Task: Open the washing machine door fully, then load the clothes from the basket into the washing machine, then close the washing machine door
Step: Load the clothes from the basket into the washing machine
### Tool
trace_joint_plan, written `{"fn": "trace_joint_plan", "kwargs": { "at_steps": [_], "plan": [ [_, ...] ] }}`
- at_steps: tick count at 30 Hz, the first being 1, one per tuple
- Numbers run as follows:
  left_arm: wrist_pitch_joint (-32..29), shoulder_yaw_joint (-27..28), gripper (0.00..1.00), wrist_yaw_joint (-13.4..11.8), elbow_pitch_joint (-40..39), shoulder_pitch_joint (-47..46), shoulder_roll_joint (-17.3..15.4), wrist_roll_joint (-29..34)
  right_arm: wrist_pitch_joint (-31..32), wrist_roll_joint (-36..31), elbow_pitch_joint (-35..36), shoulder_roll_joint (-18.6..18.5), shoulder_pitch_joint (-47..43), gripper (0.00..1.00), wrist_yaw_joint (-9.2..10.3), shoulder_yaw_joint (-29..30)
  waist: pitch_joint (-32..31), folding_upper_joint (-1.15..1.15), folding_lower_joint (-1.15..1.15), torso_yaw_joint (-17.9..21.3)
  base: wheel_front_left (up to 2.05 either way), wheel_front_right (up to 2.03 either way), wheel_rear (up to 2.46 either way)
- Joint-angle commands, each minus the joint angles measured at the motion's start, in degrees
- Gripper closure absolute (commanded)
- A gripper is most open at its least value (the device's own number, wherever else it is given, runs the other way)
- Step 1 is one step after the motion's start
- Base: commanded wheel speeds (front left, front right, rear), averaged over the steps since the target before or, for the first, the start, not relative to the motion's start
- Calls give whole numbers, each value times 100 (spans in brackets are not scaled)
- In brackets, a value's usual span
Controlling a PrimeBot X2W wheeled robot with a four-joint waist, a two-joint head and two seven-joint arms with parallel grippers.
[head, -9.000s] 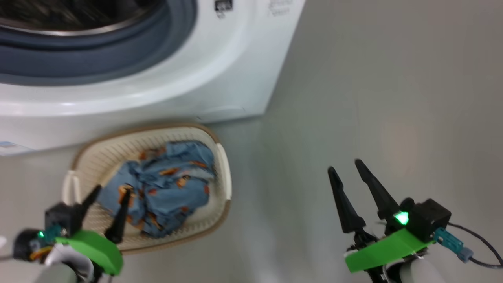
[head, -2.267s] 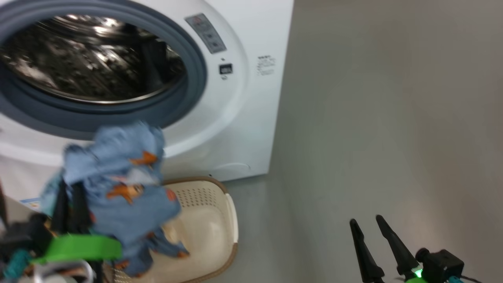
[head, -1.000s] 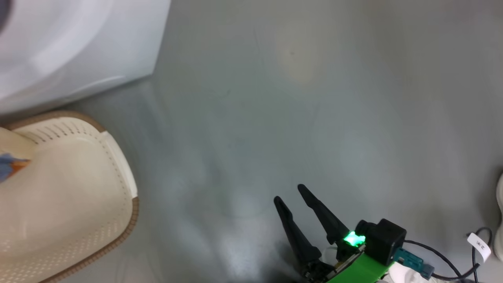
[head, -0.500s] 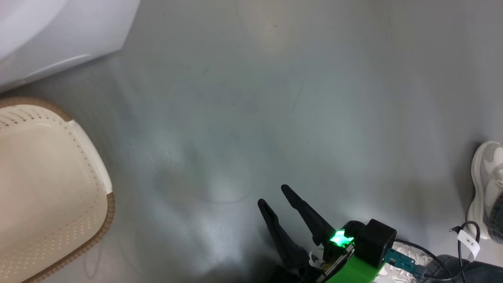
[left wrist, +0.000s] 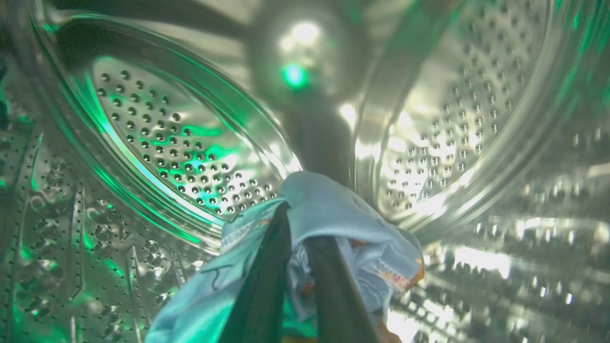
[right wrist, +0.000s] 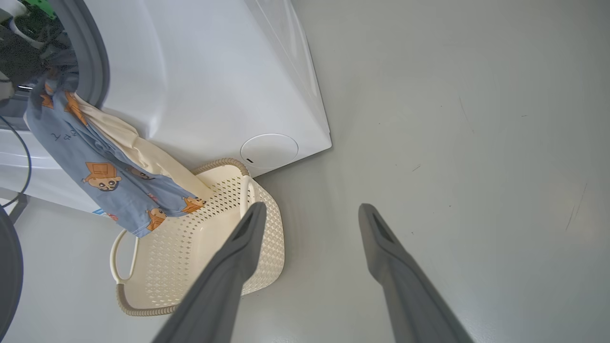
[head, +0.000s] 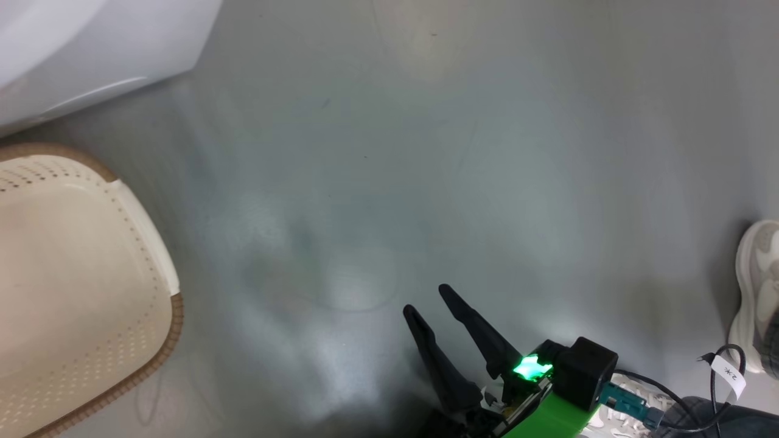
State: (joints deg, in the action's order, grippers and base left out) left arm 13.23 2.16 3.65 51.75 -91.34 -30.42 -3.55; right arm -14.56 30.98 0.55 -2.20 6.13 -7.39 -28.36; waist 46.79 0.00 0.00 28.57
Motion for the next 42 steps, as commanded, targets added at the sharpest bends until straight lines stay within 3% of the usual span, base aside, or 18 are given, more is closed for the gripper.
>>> {"fn": "trace_joint_plan", "kwargs": {
  "at_steps": [1,3,4,24,32,42],
  "plan": [
    [-108,-214,63,-71,-4,50,-279,255,-44,-16,57,-68,-87,0,-10,-51,-36,0,0,-65,0,0,0],
    [-309,-342,6,-177,201,43,-249,379,-44,-33,15,-68,-75,0,-10,-33,-78,0,0,-135,0,0,0],
    [-327,-396,0,-220,247,30,-228,425,-44,-40,-7,-68,-62,0,-10,-41,-96,0,0,-159,0,0,0],
    [88,-217,0,-845,892,742,340,-18,-44,-219,-252,-68,72,0,-10,200,-807,0,0,-636,0,0,0],
    [171,-130,0,-781,704,1318,699,-289,-44,-369,-339,-68,130,0,-10,342,-1088,0,0,-946,0,0,0],
    [175,-154,0,-551,-507,2483,1151,-453,-44,-719,-489,-67,379,0,-10,661,-1227,0,0,-1626,0,0,0]
  ]
}}
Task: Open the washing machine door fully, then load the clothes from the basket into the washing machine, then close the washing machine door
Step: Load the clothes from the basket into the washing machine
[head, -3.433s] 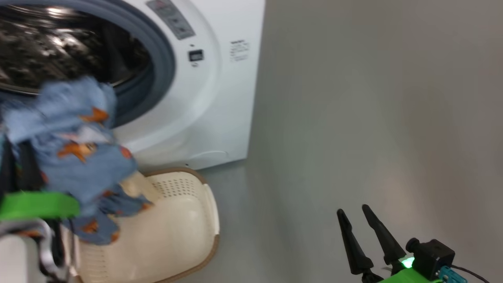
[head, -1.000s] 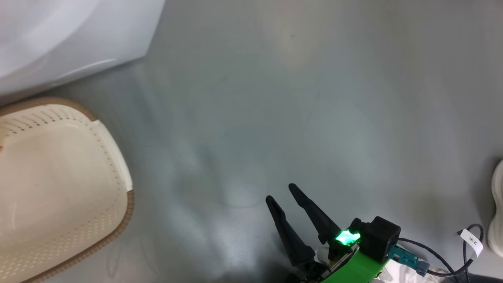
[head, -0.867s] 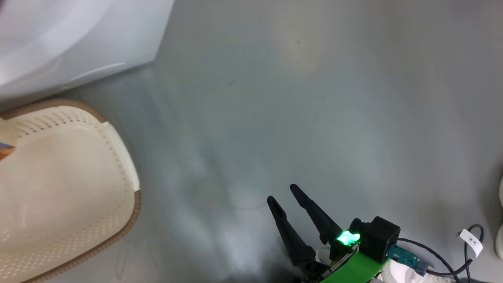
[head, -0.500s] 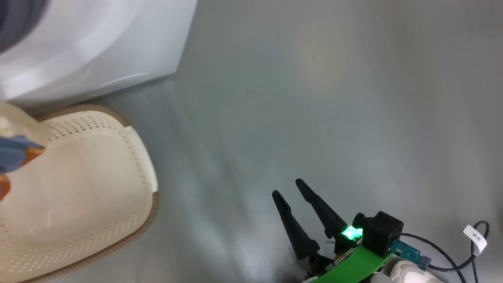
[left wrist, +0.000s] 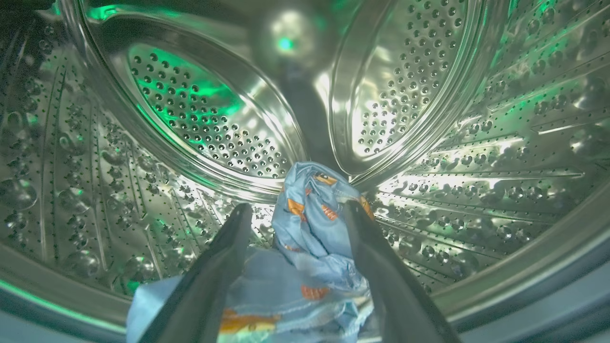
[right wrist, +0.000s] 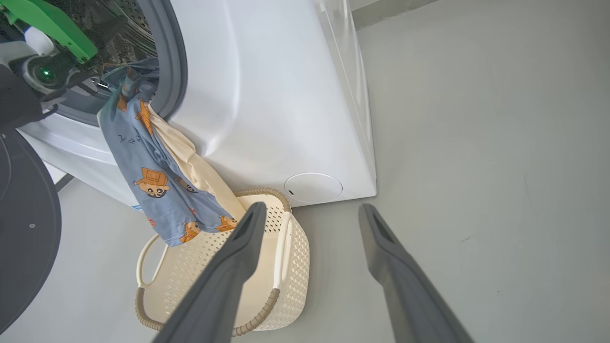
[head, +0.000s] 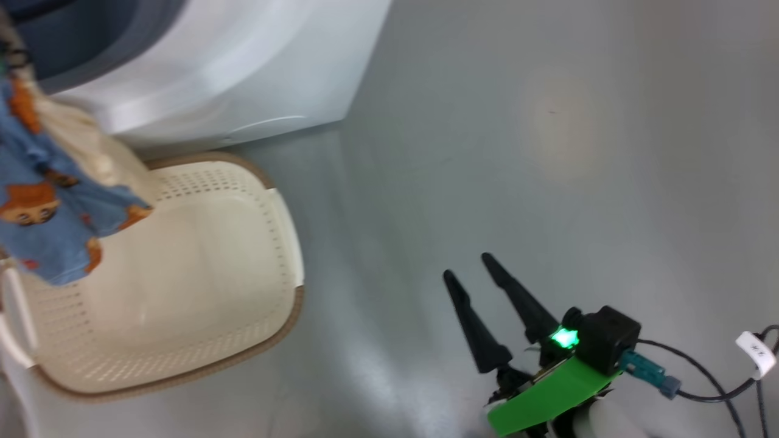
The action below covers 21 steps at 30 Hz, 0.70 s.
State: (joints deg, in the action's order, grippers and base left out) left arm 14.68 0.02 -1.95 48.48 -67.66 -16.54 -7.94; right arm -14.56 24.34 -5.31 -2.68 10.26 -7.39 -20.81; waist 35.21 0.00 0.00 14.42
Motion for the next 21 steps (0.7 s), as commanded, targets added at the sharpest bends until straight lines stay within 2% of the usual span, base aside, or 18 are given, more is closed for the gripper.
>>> {"fn": "trace_joint_plan", "kwargs": {
  "at_steps": [1,12,21],
  "plan": [
    [30,98,0,32,-274,224,-183,-75,-44,-80,98,-20,-26,0,-10,-35,-67,0,0,-283,0,0,0],
    [31,99,0,371,-1713,1772,260,-222,-44,-519,-1,-20,122,0,-10,359,-161,0,0,-944,0,0,0],
    [31,216,0,416,-2831,3108,470,-209,-44,-770,28,-20,138,0,-10,671,-301,0,0,-1207,0,0,0]
  ]
}}
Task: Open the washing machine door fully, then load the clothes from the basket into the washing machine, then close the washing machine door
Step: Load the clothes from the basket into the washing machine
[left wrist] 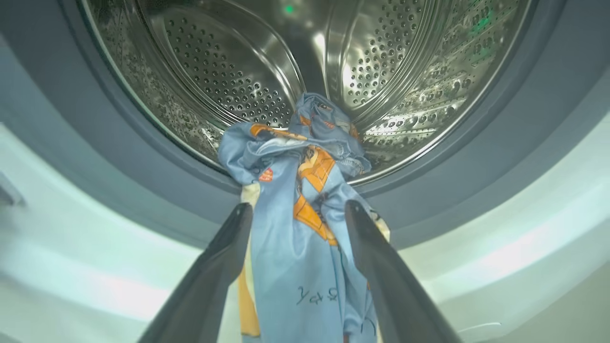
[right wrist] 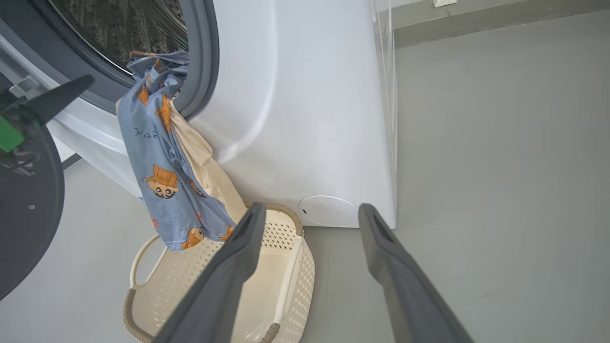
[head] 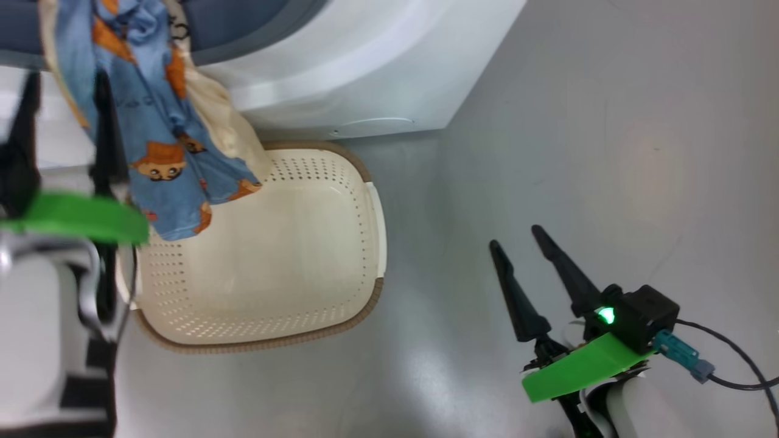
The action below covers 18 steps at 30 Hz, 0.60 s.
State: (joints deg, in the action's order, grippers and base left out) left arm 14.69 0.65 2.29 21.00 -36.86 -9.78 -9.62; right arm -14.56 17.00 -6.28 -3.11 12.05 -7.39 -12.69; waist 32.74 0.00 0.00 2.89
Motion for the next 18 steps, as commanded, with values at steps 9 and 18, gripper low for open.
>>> {"fn": "trace_joint_plan", "kwargs": {
  "at_steps": [9,18],
  "plan": [
    [30,373,0,-56,-892,1552,61,-107,-44,-195,291,24,-211,0,-10,178,-186,0,0,-154,0,0,0],
    [30,488,0,-117,-1755,2731,210,-150,-44,-253,398,24,-378,0,-10,356,-277,0,0,-187,0,0,0]
  ]
}}
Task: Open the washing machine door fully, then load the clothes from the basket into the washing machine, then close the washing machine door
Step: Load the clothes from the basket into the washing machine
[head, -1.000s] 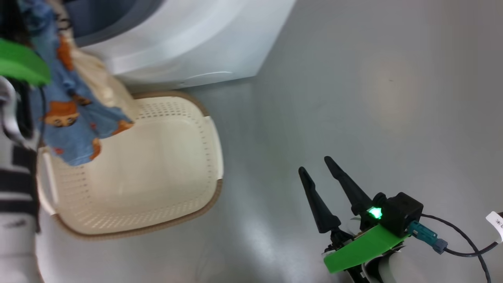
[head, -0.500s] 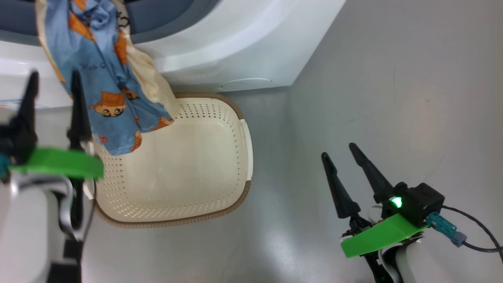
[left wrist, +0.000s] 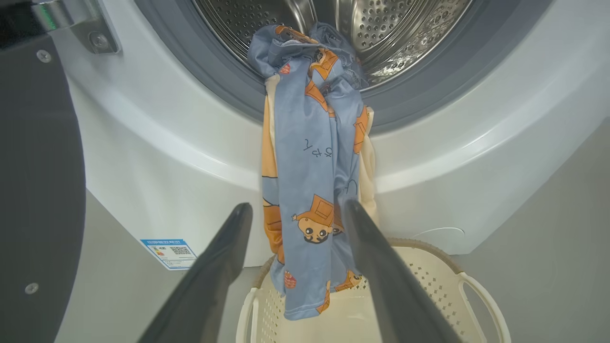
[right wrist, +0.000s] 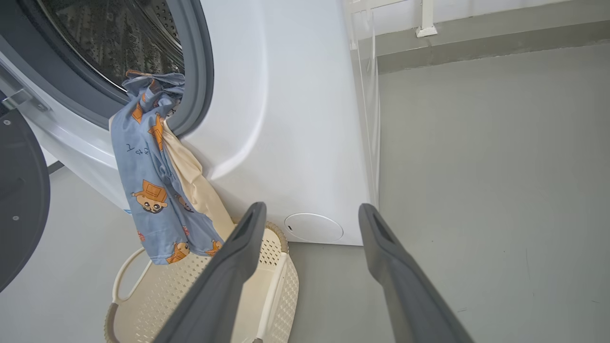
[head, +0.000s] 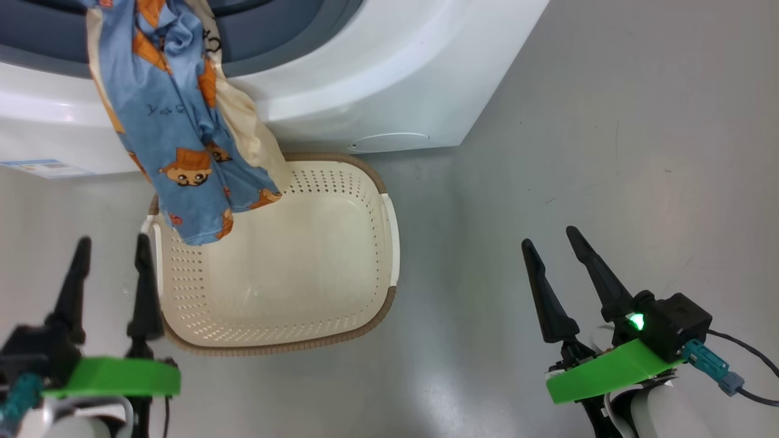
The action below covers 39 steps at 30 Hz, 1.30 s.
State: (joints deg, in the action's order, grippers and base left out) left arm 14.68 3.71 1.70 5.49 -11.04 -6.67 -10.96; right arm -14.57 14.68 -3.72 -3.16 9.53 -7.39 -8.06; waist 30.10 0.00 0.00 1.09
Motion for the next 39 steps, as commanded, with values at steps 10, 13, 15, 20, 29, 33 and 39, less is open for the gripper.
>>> {"fn": "trace_joint_plan", "kwargs": {
  "at_steps": [10,13,15,20,29,33,39],
  "plan": [
    [-168,131,0,-35,-703,748,-71,-160,-43,34,143,28,-199,0,-10,-98,-101,0,0,21,0,0,0],
    [-238,134,0,-20,-775,849,-129,-168,-43,56,141,28,-211,0,-10,-112,-98,0,0,35,0,0,0],
    [-262,152,0,-19,-804,866,-159,-189,-43,65,136,28,-209,0,-10,-118,-89,0,0,42,0,0,0],
    [-279,213,0,-60,-809,870,-227,-211,-43,91,130,28,-193,0,-10,-142,-76,0,0,70,0,0,0],
    [-296,225,0,-122,-702,778,-208,-294,-43,130,130,28,-169,0,-10,-200,-35,0,0,144,0,0,0],
    [-331,241,0,-101,-593,630,-247,-372,-43,156,149,28,-142,0,-10,-242,15,0,0,240,0,0,0],
    [-403,315,0,-27,-141,222,-432,-489,-43,213,180,28,-115,0,-10,-302,132,0,0,449,0,0,0]
  ]
}}
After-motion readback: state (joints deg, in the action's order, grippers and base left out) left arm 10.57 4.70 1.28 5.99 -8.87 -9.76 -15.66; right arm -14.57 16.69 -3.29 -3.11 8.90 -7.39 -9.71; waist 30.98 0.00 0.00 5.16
